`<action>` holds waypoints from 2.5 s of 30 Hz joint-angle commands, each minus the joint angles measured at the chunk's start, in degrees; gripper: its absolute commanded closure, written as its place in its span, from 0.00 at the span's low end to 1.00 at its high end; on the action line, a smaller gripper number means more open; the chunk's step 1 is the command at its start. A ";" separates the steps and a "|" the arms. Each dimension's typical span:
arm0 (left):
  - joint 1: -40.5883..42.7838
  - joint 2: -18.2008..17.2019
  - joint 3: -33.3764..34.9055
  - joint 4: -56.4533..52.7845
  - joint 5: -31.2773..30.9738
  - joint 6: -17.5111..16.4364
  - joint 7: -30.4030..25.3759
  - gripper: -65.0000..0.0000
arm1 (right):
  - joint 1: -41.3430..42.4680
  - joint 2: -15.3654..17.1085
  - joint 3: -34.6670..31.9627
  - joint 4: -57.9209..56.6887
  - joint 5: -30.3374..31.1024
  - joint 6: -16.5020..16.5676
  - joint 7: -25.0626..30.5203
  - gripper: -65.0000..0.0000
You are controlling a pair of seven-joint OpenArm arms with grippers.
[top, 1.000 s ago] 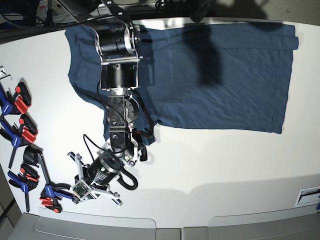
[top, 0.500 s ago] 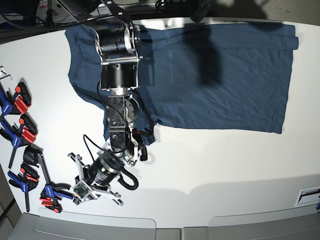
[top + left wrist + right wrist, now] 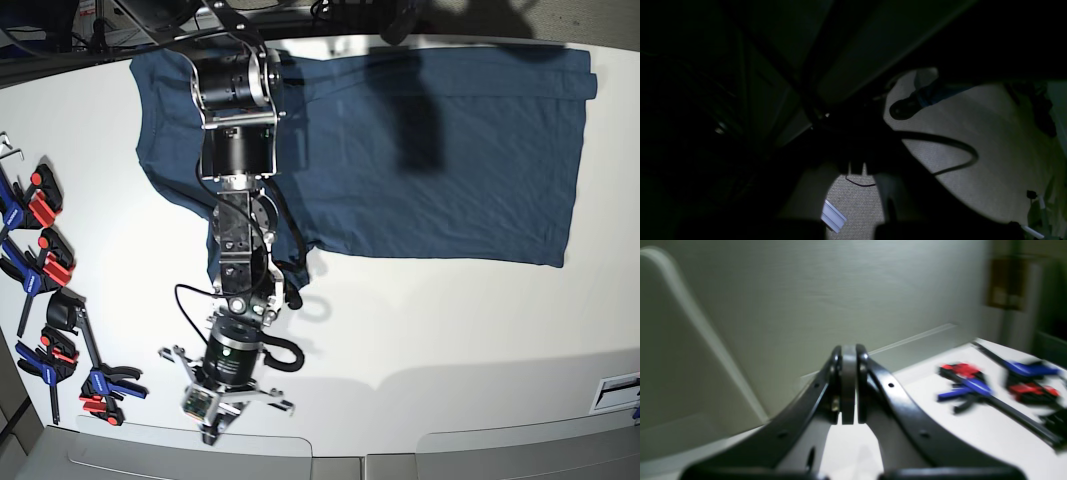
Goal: Fold the T-shirt properly
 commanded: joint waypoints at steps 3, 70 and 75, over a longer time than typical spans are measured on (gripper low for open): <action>0.48 1.44 0.48 0.63 -0.48 -2.16 -7.61 1.00 | 2.19 -0.25 -0.13 0.90 -1.05 4.68 1.79 1.00; 0.48 1.46 0.48 0.63 -0.46 -2.16 -7.82 1.00 | -20.81 -0.25 -15.13 0.90 -1.05 44.61 29.18 1.00; 0.48 1.46 0.48 0.63 -0.46 -2.16 -7.82 1.00 | -20.81 -0.25 -15.13 0.90 -1.05 56.05 41.38 1.00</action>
